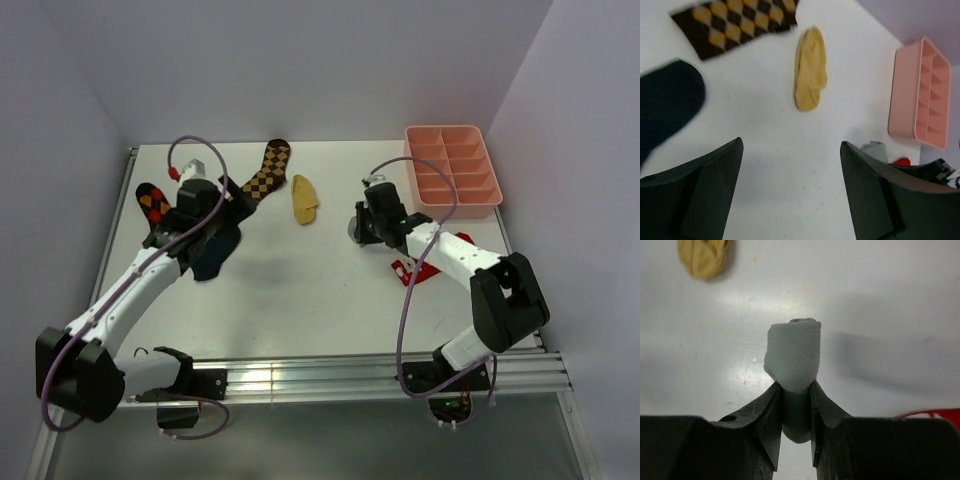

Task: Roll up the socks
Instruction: Pick up the sock at the center of the board, then place the sock in the storage box.

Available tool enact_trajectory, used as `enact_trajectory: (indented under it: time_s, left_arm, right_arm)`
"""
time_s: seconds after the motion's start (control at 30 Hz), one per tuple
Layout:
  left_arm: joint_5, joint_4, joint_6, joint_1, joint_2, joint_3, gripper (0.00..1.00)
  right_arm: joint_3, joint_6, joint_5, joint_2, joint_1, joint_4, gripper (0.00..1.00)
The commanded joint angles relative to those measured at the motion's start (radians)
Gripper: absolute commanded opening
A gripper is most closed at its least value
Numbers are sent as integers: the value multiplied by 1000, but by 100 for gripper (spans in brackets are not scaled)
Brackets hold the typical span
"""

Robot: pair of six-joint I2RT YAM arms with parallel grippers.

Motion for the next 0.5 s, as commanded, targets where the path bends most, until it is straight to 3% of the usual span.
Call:
enact_trajectory:
  time_s: [0.0,0.17,0.37,0.47]
  left_arm:
    - [-158,-95,112,33,-112,66,85]
    - [-297,-176,232,57,-237,109,89]
    - [-492,-191,353,59,-324,105,92]
    - [-613,-182,388,59,-358,74,99]
  right_arm:
    - [86,68,70,-46,-86,-83,0]
    - [198,93,197,-39,-215,-202,0]
    - [358,113,232,36,-419,-299,0]
    - [442,129,278,104,-511,-339,0]
